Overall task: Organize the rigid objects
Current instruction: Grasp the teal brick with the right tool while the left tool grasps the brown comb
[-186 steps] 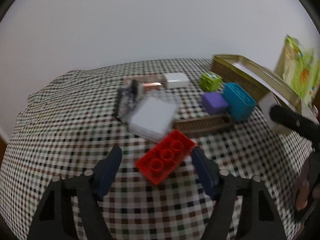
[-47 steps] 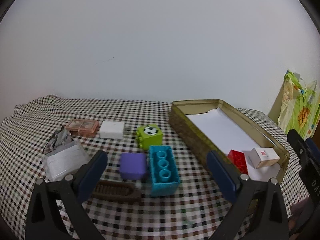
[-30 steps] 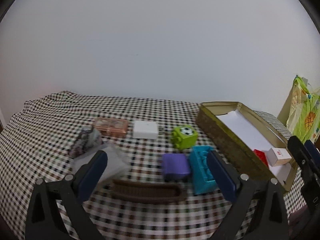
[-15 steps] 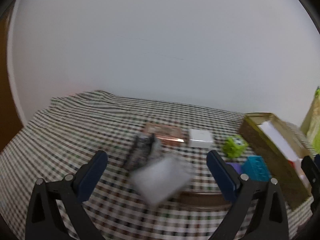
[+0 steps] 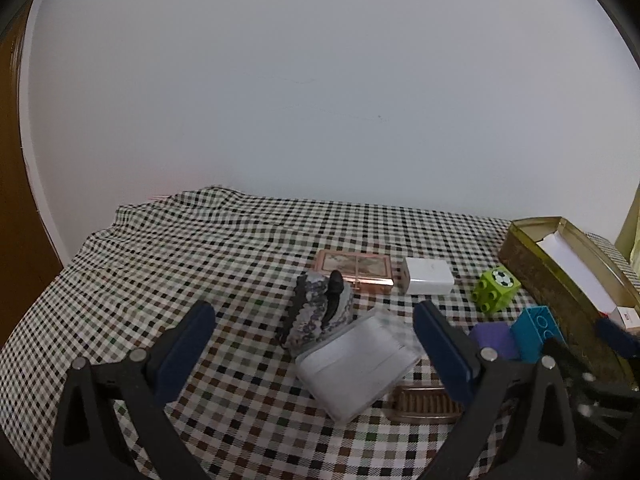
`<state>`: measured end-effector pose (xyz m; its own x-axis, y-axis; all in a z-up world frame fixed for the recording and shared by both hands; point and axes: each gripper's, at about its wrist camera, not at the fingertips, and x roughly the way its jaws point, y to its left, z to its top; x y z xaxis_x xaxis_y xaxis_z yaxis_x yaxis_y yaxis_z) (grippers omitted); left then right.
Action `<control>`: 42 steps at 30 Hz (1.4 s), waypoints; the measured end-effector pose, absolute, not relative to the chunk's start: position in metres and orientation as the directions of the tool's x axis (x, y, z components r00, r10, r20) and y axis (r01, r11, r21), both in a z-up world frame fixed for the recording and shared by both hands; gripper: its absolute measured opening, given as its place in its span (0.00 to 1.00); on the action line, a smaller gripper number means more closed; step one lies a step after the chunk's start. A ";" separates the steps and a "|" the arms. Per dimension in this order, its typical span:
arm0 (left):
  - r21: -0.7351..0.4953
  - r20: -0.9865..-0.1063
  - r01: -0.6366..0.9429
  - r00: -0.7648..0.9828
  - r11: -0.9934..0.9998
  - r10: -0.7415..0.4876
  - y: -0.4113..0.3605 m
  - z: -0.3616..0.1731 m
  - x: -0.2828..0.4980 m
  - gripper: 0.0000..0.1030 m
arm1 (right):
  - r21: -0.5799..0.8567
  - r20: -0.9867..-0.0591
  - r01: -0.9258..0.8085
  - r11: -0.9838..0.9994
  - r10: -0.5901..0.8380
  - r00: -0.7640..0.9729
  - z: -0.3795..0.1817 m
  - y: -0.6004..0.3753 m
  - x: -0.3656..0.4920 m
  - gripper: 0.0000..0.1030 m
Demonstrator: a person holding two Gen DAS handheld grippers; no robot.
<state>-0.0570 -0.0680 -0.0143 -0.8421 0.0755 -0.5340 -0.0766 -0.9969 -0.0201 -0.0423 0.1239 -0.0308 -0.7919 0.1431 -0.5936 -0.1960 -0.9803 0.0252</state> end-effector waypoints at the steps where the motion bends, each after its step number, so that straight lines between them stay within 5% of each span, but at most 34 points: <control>1: -0.022 -0.535 -0.078 -0.841 -0.997 0.078 -0.069 -0.015 -0.058 0.98 | 0.024 -0.612 -0.197 -0.980 0.142 -0.778 -0.033 0.123 -0.047 0.82; 3: -0.026 -0.541 -0.079 -0.837 -0.997 0.081 -0.071 -0.015 -0.059 0.98 | 0.021 -0.651 -0.196 -0.980 0.135 -0.747 -0.039 0.122 -0.056 0.74; 5: -0.027 -0.544 -0.079 -0.835 -0.997 0.081 -0.072 -0.016 -0.060 0.98 | 0.014 -0.690 -0.202 -0.979 0.136 -0.711 -0.045 0.122 -0.063 0.51; 16: -0.049 -0.557 -0.080 -0.825 -0.996 0.094 -0.073 -0.013 -0.064 0.98 | 0.207 -0.709 -0.214 -0.955 0.004 -0.705 -0.056 0.150 -0.061 0.50; 19: -0.056 -0.566 -0.078 -0.819 -0.995 0.096 -0.074 -0.014 -0.065 0.98 | 0.277 -0.713 -0.200 -0.940 -0.062 -0.698 -0.060 0.158 -0.058 0.40; 28: -0.043 -0.544 -0.142 -0.827 -0.989 0.143 -0.066 -0.010 -0.058 0.98 | 0.270 -0.709 -0.186 -0.945 -0.064 -0.703 -0.059 0.155 -0.060 0.33; 42: 0.073 -0.571 -0.634 -0.659 -0.770 0.489 -0.015 -0.011 -0.030 0.98 | 0.280 -0.565 -0.103 -0.954 -0.077 -0.822 -0.035 0.172 -0.012 0.33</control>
<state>-0.0297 -0.0153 -0.0109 -0.6591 0.4891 -0.5712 -0.6343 -0.7697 0.0728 -0.0120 0.1720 -0.0348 -0.8218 -0.0769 -0.5645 -0.1031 -0.9544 0.2802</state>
